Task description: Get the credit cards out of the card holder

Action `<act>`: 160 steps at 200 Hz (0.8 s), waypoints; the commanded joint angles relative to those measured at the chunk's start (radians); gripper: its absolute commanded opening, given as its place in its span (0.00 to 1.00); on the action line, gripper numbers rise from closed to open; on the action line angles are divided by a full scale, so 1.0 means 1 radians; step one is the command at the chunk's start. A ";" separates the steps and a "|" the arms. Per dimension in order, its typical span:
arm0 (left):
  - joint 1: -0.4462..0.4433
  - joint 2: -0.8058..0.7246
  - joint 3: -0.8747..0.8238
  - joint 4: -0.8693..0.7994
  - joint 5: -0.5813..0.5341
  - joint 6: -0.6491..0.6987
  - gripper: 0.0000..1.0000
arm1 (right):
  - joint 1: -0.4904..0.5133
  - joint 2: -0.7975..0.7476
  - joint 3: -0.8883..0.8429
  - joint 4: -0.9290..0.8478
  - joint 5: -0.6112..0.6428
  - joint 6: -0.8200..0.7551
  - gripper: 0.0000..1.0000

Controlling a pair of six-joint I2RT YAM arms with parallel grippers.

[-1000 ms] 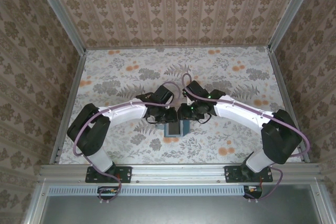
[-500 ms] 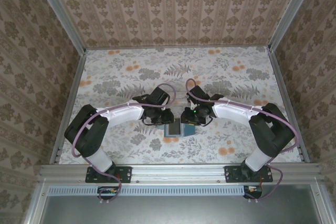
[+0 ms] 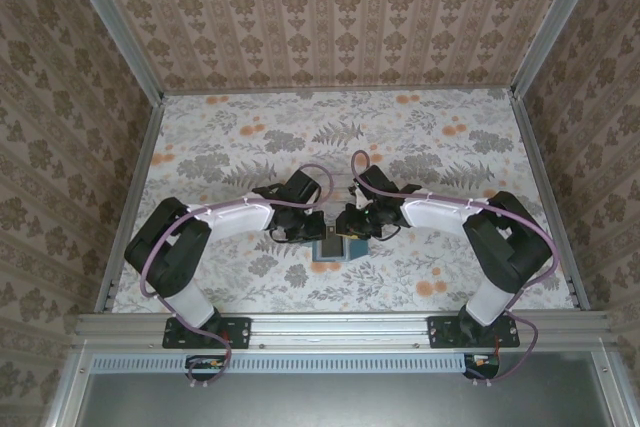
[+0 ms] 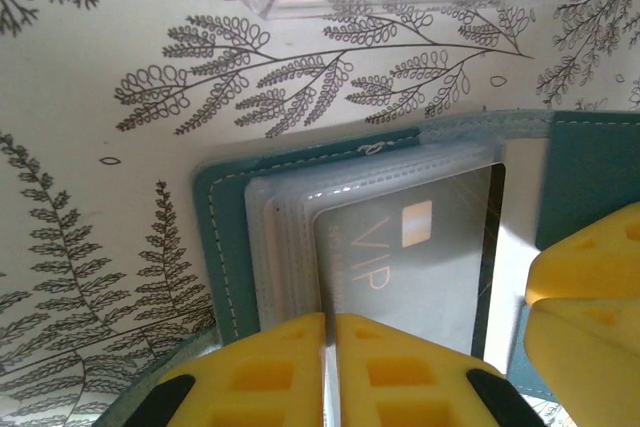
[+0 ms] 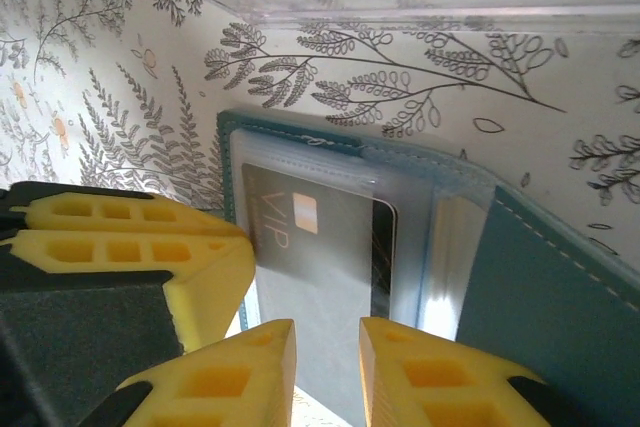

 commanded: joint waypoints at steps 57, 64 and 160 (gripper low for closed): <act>0.006 0.018 -0.019 -0.004 -0.005 0.013 0.11 | -0.005 0.051 0.003 -0.018 0.003 -0.012 0.25; 0.006 0.018 -0.019 -0.006 -0.005 0.012 0.11 | -0.005 0.049 0.006 -0.037 0.021 -0.018 0.25; 0.007 -0.001 -0.002 -0.028 -0.008 0.012 0.12 | -0.004 -0.029 0.043 -0.165 0.115 -0.073 0.27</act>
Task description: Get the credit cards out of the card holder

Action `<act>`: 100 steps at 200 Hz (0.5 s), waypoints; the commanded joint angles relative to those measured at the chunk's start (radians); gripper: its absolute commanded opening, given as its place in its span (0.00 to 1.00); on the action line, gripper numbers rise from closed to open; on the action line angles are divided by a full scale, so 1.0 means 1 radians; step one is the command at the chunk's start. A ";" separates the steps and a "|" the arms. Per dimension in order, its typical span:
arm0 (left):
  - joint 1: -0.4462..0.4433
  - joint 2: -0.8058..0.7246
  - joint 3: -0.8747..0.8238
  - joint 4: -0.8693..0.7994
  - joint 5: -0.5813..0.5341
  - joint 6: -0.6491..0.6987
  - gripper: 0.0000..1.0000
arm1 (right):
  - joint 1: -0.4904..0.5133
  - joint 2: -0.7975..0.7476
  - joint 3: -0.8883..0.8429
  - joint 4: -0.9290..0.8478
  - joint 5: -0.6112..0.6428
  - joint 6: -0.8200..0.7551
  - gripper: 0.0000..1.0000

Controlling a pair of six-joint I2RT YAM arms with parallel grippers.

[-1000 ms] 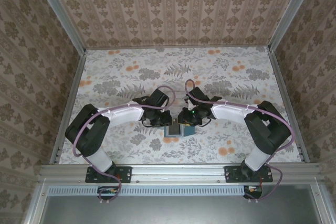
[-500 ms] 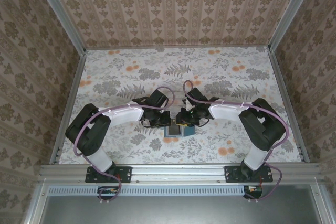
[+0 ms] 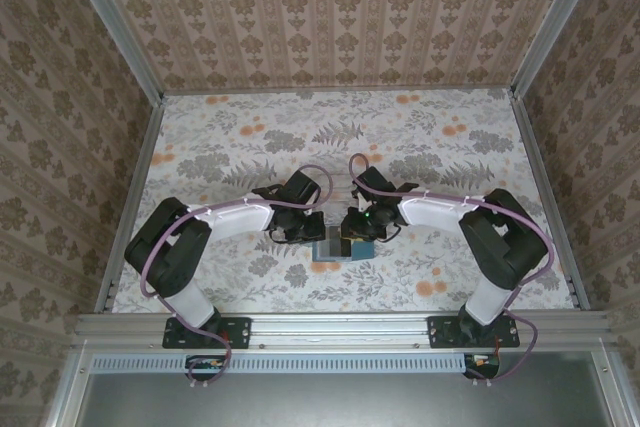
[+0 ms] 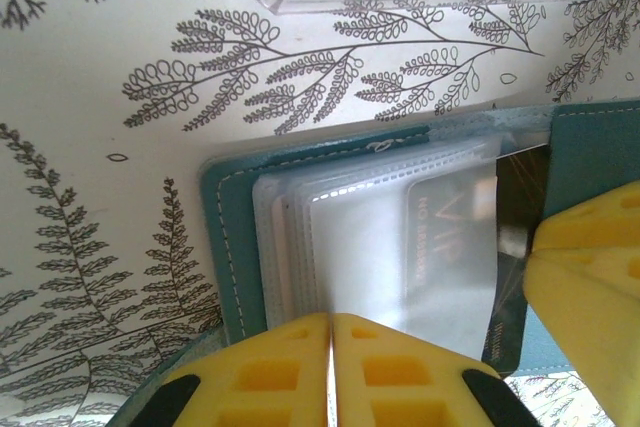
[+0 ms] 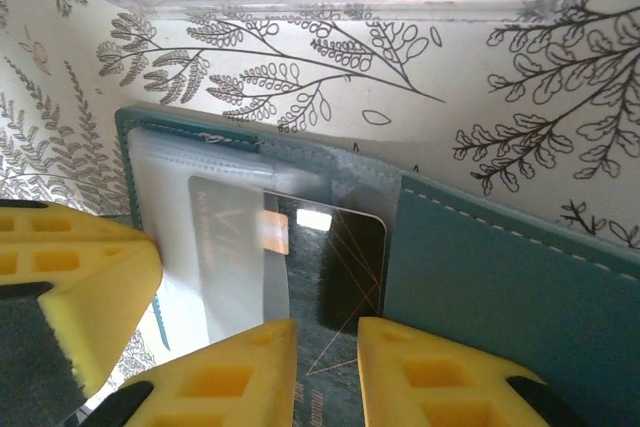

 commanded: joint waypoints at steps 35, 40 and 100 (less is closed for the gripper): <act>-0.003 -0.040 0.039 -0.059 -0.015 0.013 0.15 | -0.005 -0.049 0.020 -0.066 0.032 -0.022 0.30; -0.003 -0.045 0.042 -0.062 -0.015 0.011 0.15 | -0.004 -0.047 0.020 -0.067 0.033 -0.022 0.31; -0.035 -0.010 0.095 -0.073 -0.007 0.013 0.15 | -0.007 -0.009 0.005 -0.047 0.030 -0.027 0.32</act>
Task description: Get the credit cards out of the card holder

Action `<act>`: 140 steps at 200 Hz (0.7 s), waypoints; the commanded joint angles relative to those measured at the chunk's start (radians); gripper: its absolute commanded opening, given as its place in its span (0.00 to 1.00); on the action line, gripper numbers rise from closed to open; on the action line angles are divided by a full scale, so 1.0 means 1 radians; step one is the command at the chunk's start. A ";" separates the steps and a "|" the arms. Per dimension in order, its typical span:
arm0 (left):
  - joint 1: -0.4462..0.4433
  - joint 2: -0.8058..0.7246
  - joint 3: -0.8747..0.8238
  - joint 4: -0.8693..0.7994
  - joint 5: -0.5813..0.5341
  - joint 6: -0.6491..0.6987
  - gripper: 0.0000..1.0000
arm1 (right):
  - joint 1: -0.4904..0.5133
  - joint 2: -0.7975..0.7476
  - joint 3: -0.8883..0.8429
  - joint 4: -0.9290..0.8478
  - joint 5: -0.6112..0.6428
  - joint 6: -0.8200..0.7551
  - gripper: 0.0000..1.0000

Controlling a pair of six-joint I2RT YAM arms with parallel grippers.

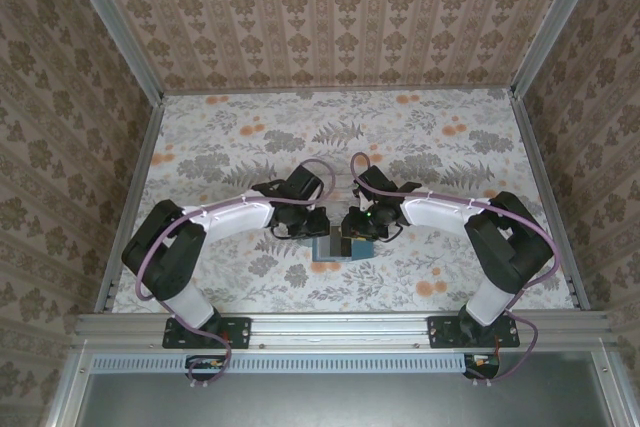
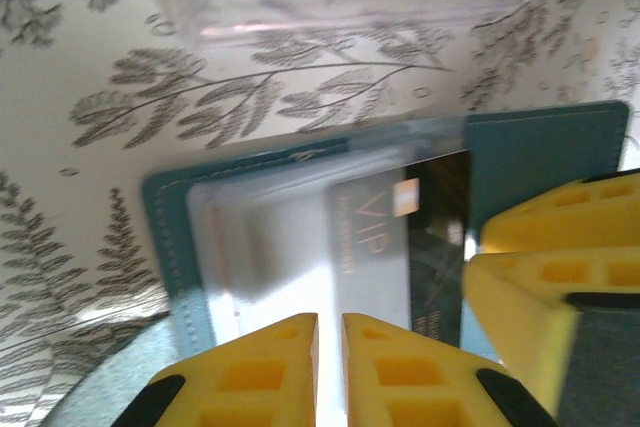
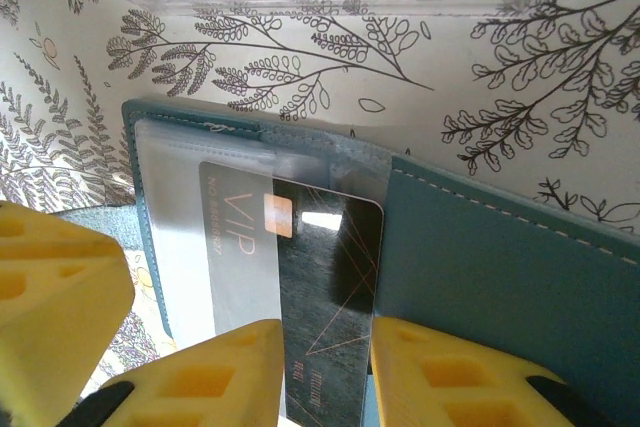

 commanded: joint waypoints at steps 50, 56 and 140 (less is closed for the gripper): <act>-0.020 0.073 0.029 -0.042 0.002 0.029 0.13 | -0.014 0.028 -0.016 0.015 0.003 -0.016 0.32; -0.019 0.078 0.025 -0.044 0.001 0.033 0.13 | -0.016 0.028 -0.021 0.022 -0.002 -0.014 0.32; -0.015 0.113 -0.006 -0.087 -0.028 0.062 0.11 | -0.052 0.037 -0.096 0.196 -0.148 0.026 0.31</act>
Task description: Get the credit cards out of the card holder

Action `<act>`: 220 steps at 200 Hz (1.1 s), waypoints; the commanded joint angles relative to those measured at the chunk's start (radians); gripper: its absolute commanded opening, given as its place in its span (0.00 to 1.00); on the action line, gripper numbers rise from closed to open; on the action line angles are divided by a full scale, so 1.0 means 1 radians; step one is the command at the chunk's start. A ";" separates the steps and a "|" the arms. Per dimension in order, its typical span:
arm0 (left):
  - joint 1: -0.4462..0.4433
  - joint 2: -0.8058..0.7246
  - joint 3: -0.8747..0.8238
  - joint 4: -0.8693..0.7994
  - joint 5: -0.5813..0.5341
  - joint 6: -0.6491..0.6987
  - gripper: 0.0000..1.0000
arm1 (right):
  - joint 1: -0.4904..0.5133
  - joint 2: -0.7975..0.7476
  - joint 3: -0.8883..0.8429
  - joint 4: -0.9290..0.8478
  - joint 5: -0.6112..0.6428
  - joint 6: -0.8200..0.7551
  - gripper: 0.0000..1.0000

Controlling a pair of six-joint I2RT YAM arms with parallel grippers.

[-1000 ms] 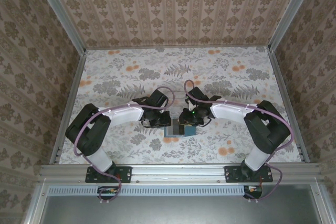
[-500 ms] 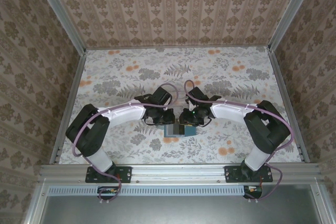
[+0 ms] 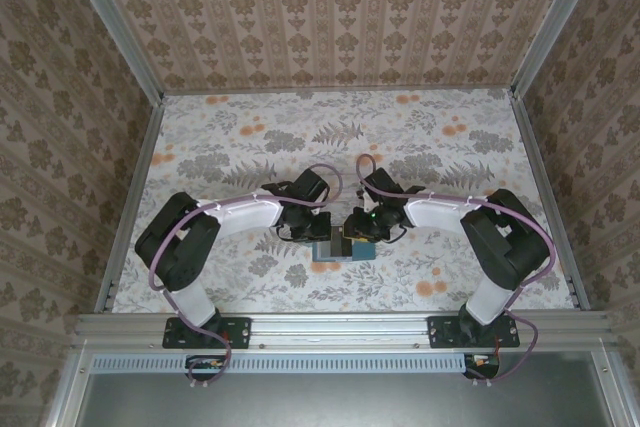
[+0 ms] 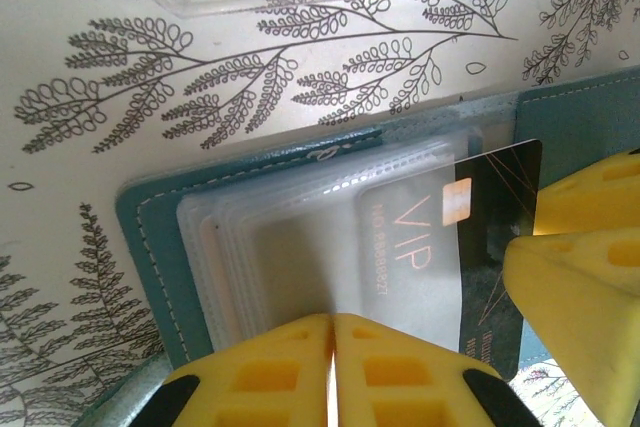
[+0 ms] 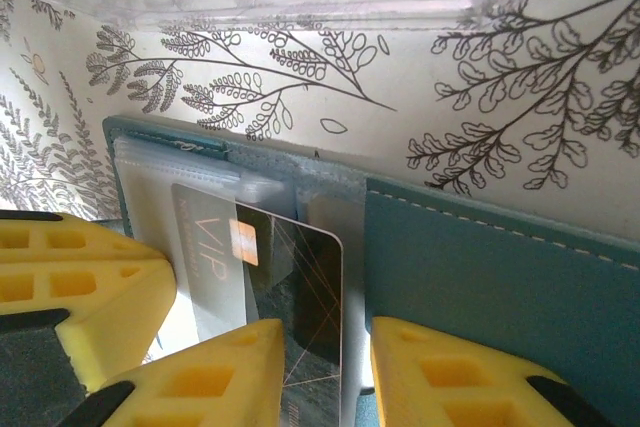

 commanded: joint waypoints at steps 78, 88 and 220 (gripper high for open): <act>-0.001 0.033 -0.023 -0.072 -0.032 0.021 0.11 | -0.026 -0.043 -0.072 0.145 -0.116 0.036 0.21; 0.000 0.032 -0.024 -0.072 -0.032 0.020 0.11 | -0.028 -0.049 -0.073 0.143 -0.114 0.035 0.19; 0.002 -0.015 -0.036 -0.064 -0.032 0.016 0.11 | -0.068 -0.140 -0.031 -0.145 0.066 -0.105 0.11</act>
